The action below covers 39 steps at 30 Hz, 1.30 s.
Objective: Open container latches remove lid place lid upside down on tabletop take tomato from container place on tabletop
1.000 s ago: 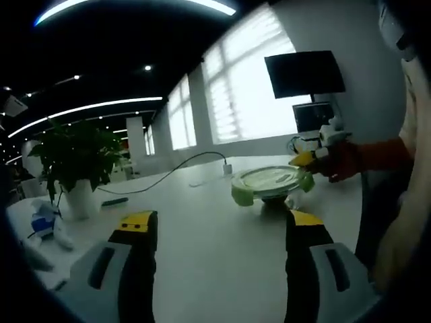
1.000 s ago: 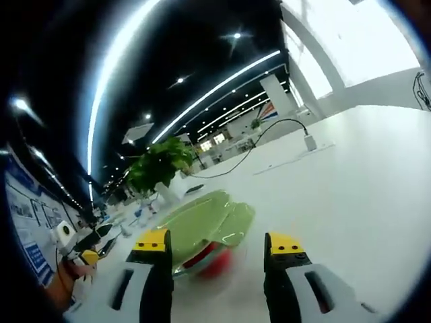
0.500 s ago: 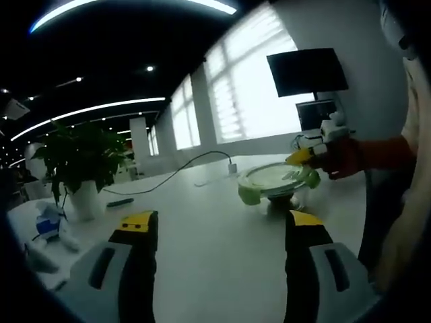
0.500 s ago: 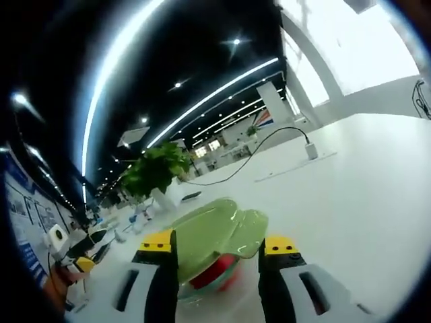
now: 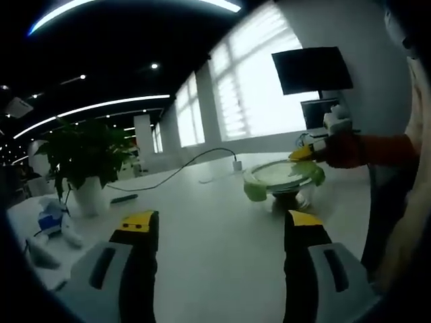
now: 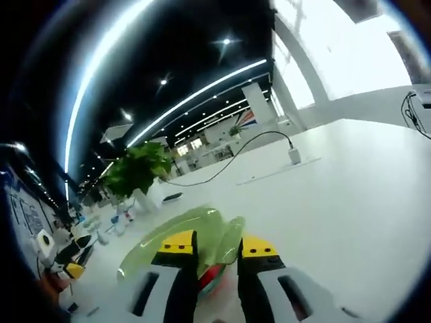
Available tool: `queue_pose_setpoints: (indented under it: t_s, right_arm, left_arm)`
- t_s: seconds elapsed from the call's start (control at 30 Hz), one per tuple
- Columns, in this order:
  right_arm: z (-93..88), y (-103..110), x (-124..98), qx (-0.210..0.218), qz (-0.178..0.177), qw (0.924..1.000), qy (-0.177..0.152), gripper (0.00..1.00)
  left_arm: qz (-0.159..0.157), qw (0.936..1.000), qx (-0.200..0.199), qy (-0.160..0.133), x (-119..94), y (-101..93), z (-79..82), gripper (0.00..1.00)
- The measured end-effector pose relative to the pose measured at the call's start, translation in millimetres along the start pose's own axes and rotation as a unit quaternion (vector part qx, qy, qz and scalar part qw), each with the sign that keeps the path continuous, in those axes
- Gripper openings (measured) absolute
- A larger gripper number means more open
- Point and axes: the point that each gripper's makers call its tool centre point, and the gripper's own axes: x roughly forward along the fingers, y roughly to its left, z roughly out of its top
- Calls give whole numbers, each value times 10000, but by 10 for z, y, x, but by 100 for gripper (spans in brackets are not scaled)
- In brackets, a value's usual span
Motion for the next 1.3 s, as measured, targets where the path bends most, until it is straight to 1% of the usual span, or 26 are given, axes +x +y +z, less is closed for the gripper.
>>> queue_pose_setpoints:
  t_s: [0.07,0.1,0.13,0.17,0.23,0.37,0.5,0.57,0.63,0.67,0.77,0.83,0.97,1.03,1.13,1.3]
  right_arm:
    - [48,-10,-7,128,-77,9999,-60,10]
    - [62,-5,-4,115,-111,9999,-63,9]
    - [92,-33,0,105,-237,9996,-99,6]
    - [104,-23,4,188,-218,9996,-70,6]
    - [154,-10,13,217,-255,9994,-115,5]
    - [254,39,34,144,-354,9991,-188,4]
    - [356,110,34,88,-355,9988,-318,3]
    - [422,169,14,-23,-334,9984,-451,3]
    - [472,217,9,-45,-330,9983,-486,3]
    - [507,197,15,-13,-288,9982,-525,2]
    - [608,305,21,2,-159,9982,-577,2]
    - [684,379,41,-68,-57,9981,-616,2]
    - [841,664,81,-249,293,9970,-668,1]
    - [895,780,113,-410,397,9961,-678,1]
    - [941,947,147,-503,614,9950,-613,1]
    - [1000,1317,188,-840,1046,9896,-528,1]
  left_arm:
    - [14,10000,8,11,-4,4,-6,70]
    - [20,10000,9,14,-7,5,-6,70]
    - [23,10000,10,10,-11,6,-4,70]
    - [26,10000,8,4,-17,9,-1,70]
    - [53,10000,11,0,-28,23,1,70]
    - [101,9999,6,-9,-57,56,1,70]
    - [142,9999,32,17,-85,77,-13,70]
    - [119,9999,12,-7,-97,68,-4,69]
    - [114,9999,14,-9,-102,64,-3,69]
    - [108,9999,15,-8,-105,61,-4,69]
    - [91,10000,-2,-29,-111,60,-4,69]
    - [85,10000,-9,-37,-112,60,-5,69]
    - [72,10000,-24,-51,-112,57,-7,69]
    - [57,10000,-45,-64,-112,51,-6,69]
    - [23,10000,0,-33,-115,33,-17,69]
    - [-47,9999,-58,-91,-118,-20,16,69]
